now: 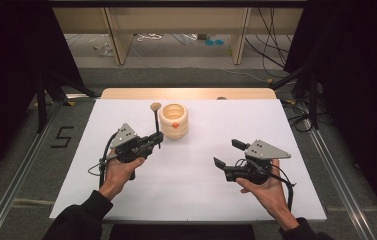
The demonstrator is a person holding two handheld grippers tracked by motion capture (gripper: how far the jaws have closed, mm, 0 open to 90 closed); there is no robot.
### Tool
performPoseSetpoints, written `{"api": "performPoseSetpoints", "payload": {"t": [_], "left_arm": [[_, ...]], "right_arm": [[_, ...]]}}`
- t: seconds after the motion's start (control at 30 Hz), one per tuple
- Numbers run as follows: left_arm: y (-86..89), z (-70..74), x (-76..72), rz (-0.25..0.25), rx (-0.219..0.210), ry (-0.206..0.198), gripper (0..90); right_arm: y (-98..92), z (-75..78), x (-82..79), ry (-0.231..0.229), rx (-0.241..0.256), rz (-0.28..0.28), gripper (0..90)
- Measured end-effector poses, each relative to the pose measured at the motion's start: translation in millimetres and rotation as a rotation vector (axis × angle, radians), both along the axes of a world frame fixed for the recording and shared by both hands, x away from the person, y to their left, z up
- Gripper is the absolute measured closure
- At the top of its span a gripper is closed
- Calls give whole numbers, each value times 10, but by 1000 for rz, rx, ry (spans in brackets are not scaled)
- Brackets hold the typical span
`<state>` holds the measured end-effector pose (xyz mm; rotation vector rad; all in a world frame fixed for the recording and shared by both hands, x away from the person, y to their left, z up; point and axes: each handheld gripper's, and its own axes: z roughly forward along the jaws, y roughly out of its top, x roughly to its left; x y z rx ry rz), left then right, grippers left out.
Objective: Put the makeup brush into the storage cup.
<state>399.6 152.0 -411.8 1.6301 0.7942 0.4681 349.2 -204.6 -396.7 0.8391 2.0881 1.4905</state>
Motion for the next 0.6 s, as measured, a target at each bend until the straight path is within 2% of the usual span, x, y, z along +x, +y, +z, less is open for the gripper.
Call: {"api": "performPoseSetpoints", "payload": {"t": [0.03,0.23,0.37,0.6], "left_arm": [[-4,-6,19,15,-8,10,840],[-8,2,174,45,-6,-5,840],[-21,35,287,63,-19,-16,840],[-32,82,461,91,-13,-31,840]], "right_arm": [[-6,-11,-9,0,6,1,173],[-51,-81,-90,8,-14,-17,173],[-61,-121,-135,13,-26,-15,175],[-70,-180,-209,28,-36,-5,175]]}}
